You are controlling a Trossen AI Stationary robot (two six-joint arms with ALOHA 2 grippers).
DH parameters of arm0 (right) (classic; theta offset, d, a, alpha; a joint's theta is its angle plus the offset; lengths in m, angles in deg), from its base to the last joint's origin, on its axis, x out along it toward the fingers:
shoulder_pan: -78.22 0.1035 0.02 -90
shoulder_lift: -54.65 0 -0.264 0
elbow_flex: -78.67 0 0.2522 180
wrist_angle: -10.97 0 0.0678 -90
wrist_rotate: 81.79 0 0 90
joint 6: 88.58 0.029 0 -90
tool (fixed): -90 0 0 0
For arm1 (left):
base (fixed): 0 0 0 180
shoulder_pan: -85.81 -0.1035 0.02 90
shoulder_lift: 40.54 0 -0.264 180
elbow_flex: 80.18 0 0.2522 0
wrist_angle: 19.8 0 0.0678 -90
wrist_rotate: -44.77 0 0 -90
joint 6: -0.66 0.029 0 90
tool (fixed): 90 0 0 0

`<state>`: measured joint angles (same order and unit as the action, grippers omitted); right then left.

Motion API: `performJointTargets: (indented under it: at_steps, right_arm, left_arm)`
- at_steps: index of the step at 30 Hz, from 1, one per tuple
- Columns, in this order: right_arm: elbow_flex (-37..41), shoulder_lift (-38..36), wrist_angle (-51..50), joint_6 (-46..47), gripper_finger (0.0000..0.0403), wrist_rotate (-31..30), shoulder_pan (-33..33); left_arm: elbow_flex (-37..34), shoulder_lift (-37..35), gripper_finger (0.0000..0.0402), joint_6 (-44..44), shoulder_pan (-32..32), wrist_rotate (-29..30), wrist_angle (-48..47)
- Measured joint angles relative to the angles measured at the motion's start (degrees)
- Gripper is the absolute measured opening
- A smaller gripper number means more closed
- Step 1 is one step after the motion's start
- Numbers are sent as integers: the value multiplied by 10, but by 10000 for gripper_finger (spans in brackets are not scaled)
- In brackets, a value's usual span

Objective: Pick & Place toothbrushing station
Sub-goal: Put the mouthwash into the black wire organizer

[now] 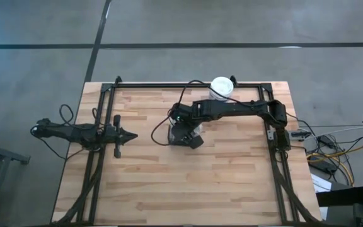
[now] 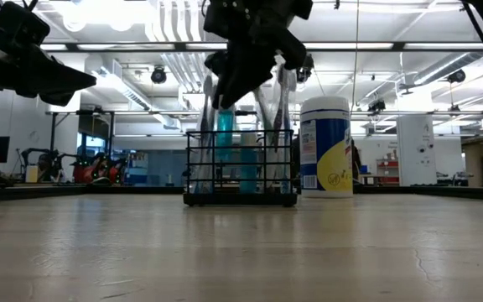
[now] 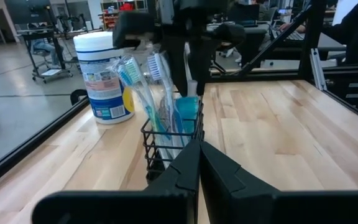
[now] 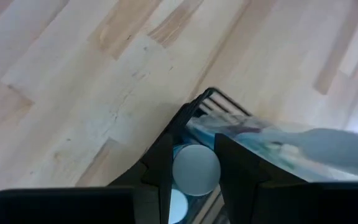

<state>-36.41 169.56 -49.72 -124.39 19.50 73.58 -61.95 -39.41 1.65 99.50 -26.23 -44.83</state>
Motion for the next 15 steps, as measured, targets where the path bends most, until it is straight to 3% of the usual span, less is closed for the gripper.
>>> performJointTargets:
  at_steps: [15]
  right_arm:
    - [-9,-1,-33,131,91,-56,7]
  left_arm:
    - [0,0,14,-7,0,-14,0]
